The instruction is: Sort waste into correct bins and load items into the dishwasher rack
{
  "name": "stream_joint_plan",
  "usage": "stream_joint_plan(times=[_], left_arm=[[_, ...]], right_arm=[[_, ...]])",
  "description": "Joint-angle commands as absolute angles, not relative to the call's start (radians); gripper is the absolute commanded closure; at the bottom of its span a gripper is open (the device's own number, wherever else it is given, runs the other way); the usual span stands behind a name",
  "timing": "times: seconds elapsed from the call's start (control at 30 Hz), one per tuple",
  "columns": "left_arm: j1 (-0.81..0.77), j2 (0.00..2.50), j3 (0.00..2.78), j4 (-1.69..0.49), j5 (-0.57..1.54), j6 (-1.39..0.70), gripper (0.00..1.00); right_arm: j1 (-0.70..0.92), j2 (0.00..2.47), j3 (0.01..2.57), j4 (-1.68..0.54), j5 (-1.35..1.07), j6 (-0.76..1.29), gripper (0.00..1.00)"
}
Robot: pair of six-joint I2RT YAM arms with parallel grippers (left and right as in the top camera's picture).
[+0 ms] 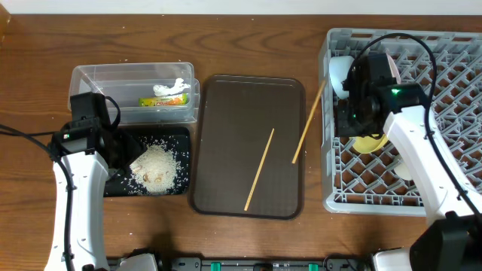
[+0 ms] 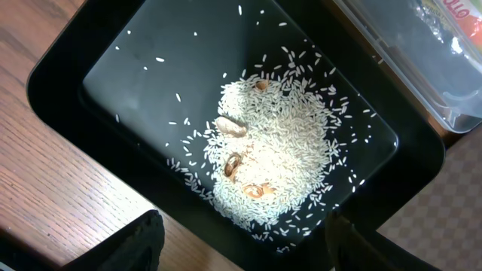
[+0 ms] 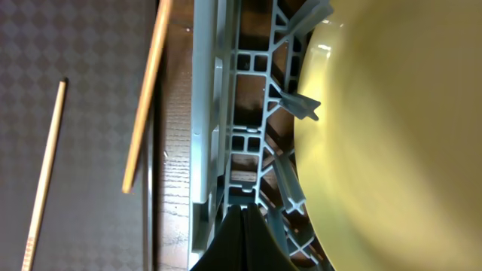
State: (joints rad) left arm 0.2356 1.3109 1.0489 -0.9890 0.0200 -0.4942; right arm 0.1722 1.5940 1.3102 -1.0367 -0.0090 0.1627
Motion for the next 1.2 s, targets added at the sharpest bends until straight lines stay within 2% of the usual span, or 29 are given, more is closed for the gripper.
stream_joint_plan(times=[0.0,0.07,0.27,0.37,0.43,0.83,1.17], left_arm=[[0.240,1.307,1.050,-0.994,0.015,-0.495,0.28],[0.240,1.307,1.050,-0.994,0.015,-0.495,0.29],[0.240,1.307,1.050,-0.994,0.015,-0.495,0.28],[0.240,1.307,1.050,-0.994,0.015,-0.495,0.29],[0.240,1.307,1.050,-0.994,0.015,-0.495,0.29],[0.240,1.307,1.050,-0.994,0.015,-0.495,0.28],[0.240,1.307,1.050,-0.994,0.015,-0.495,0.29]], right_arm=[[0.169,1.600,1.320,-1.013,-0.067,0.141,0.96],[0.182,1.600,1.320,-0.987,-0.088,0.141,0.85],[0.253,1.600,1.320,-0.912,-0.088,0.162,0.71],[0.303,1.601,1.320,-0.880,-0.087,0.164,0.57],[0.339,1.604,1.320,-0.860,-0.086,0.181,0.53],[0.509,1.783,1.320,-0.627,-0.028,0.372,0.47],[0.525,1.980,1.320,-0.536,0.033,0.476,0.48]])
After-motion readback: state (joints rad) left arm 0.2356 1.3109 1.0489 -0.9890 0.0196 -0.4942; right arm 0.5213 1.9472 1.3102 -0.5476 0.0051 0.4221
